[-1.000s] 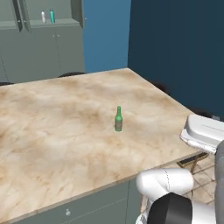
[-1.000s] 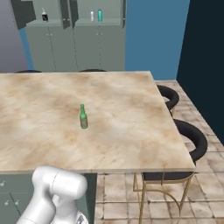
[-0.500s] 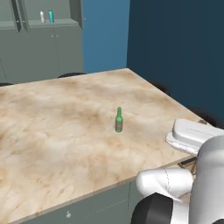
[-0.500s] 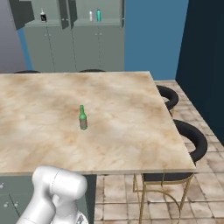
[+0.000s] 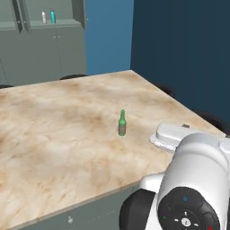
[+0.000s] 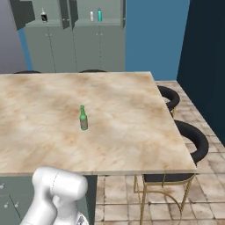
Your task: Sort all alcoholic drinks to one cabinet, and non-alcoholic drinks to the other.
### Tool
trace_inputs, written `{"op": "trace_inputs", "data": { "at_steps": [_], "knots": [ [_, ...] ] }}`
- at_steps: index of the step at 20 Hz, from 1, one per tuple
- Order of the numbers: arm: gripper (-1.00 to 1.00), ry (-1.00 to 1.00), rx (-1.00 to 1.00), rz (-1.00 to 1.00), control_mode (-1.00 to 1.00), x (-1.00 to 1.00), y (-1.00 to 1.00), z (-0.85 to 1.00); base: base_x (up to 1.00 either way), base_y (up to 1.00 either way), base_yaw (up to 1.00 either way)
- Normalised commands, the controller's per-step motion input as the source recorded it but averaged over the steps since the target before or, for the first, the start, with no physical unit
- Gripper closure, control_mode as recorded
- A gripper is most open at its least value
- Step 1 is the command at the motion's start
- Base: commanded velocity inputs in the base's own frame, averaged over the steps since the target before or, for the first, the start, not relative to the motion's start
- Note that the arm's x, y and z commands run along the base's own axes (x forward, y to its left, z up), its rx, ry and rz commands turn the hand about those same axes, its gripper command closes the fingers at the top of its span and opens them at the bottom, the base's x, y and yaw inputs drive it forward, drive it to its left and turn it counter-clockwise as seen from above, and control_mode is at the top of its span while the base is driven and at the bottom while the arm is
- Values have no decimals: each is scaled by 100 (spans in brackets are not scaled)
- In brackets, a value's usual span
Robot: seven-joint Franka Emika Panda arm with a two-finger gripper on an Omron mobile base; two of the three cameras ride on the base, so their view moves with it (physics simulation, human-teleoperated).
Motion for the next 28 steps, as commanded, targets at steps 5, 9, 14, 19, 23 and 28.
{"op": "trace_inputs", "data": {
  "at_steps": [5,9,14,19,23,28],
  "knots": [
    [-100,0,0,0,-100,58,10,-18,0,0,0],
    [-100,0,0,0,-100,55,2,-30,0,0,0],
    [-100,0,0,0,-100,54,0,-39,0,0,0],
    [-100,0,0,0,-100,53,0,-44,0,0,0],
    [-100,-1,0,3,-100,43,0,-47,0,0,0],
    [-100,0,-4,11,-100,24,-1,-40,0,0,0]
  ]
}}
